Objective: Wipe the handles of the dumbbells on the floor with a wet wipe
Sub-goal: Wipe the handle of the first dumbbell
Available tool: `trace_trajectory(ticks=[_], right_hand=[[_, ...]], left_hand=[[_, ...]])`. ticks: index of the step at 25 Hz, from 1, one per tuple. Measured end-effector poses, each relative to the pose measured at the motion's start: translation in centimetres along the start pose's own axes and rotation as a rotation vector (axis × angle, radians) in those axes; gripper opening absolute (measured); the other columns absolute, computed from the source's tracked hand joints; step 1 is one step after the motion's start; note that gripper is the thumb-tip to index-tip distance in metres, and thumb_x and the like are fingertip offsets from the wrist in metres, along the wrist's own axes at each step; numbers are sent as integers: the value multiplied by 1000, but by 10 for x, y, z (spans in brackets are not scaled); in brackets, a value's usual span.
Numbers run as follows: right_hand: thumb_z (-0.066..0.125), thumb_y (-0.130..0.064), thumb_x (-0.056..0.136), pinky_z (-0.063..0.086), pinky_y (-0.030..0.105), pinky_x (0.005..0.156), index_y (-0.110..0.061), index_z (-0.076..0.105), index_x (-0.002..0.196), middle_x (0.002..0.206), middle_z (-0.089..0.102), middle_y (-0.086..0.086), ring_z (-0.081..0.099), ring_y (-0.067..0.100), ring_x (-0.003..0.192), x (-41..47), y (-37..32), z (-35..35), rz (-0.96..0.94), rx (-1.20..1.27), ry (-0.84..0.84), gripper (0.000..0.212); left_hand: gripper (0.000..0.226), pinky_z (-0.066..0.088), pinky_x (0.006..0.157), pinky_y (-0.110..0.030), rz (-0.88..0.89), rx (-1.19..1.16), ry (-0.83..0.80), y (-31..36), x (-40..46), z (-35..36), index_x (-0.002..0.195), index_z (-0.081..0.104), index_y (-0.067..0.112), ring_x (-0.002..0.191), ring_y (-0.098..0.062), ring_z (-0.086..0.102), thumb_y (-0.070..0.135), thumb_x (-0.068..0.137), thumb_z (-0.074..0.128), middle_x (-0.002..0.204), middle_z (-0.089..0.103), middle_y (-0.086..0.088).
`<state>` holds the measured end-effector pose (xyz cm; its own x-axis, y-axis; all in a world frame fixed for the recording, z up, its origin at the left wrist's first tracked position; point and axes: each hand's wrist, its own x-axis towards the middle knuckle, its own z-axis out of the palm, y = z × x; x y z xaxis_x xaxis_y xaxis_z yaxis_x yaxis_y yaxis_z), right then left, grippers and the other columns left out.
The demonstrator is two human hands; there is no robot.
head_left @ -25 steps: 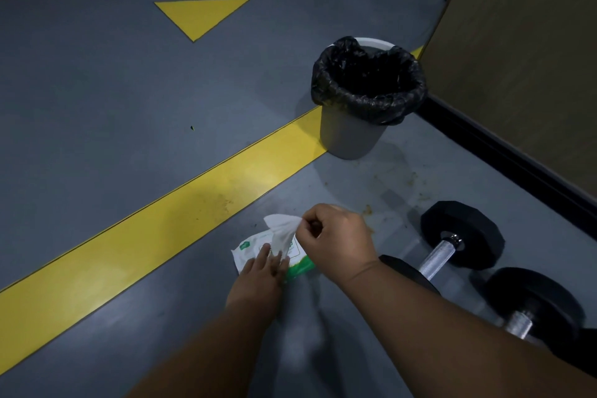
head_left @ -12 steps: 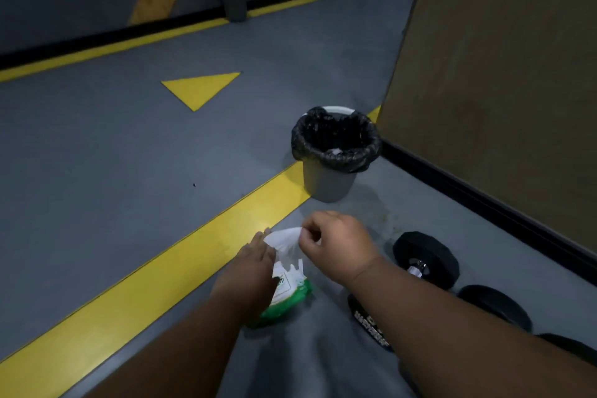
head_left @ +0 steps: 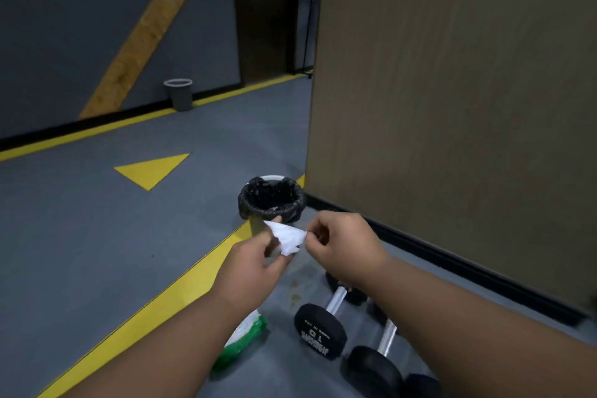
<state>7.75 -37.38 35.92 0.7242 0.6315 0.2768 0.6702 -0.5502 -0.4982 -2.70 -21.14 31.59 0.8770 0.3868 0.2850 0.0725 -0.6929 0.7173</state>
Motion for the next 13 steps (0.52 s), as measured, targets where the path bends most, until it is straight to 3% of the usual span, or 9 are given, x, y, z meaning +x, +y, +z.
trace_trajectory(ticks=[2,5,9,13], right_hand=[[63,-35,89,57,35,68,-26,66,84,75,67,-10,63,5,70,-15,2,-28,44,-9,-2,11],[66,-32,88,58,34,68,-27,68,81,73,69,-9,65,4,68,-40,19,-46,156,121,15,9],[68,-36,88,60,41,69,-27,68,81,75,72,-6,67,11,67,-84,64,-39,300,334,-35,11],[64,-39,86,58,45,70,-26,67,84,80,72,-3,67,16,71,-91,104,-57,302,440,-9,14]], left_hand=[[37,52,77,-17,42,-123,-78,31,-10,-2,106,64,26,89,6,64,50,79,73,88,69,23],[8,47,74,-12,95,-264,-217,62,-20,7,87,66,28,85,5,63,26,86,73,86,69,21],[19,45,67,-11,35,-322,-281,89,-13,45,95,74,23,82,6,64,8,92,62,105,73,16],[8,50,70,-19,54,-324,-299,134,12,77,80,77,22,78,-3,69,15,85,75,85,76,6]])
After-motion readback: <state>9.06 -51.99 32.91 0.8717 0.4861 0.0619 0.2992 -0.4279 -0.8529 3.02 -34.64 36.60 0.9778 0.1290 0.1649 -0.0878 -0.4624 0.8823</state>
